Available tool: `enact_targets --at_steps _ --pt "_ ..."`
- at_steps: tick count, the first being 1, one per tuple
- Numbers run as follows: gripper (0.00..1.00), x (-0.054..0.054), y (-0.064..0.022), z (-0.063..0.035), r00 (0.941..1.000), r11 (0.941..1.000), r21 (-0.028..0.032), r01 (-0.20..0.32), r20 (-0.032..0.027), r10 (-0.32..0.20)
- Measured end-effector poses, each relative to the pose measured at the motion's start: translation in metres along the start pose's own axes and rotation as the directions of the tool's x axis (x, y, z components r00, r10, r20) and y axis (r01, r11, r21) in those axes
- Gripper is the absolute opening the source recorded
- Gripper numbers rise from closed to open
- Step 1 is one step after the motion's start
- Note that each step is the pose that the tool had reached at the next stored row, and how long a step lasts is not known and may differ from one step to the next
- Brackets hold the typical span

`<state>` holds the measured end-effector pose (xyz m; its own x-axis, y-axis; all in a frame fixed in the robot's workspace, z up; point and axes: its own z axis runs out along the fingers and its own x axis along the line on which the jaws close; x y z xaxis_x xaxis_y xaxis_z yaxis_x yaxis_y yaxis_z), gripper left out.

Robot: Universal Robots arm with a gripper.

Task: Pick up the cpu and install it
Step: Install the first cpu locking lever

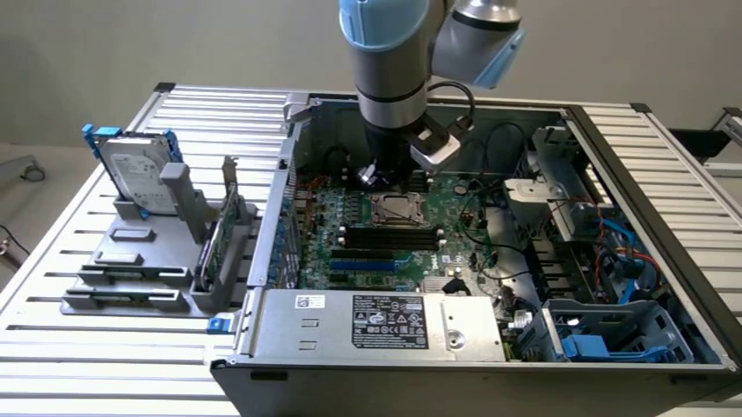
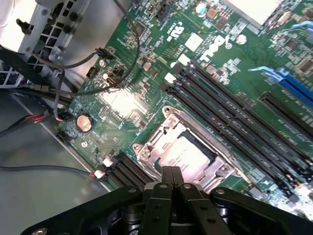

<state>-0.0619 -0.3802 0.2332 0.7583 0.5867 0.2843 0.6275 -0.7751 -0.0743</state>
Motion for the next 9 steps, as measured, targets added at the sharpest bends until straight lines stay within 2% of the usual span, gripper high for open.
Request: enact_targets --at_steps 9 --pt "0.11 -0.017 0.0080 -0.0186 1.0000 1.0000 -0.0011 0.000 0.0010 0.000"
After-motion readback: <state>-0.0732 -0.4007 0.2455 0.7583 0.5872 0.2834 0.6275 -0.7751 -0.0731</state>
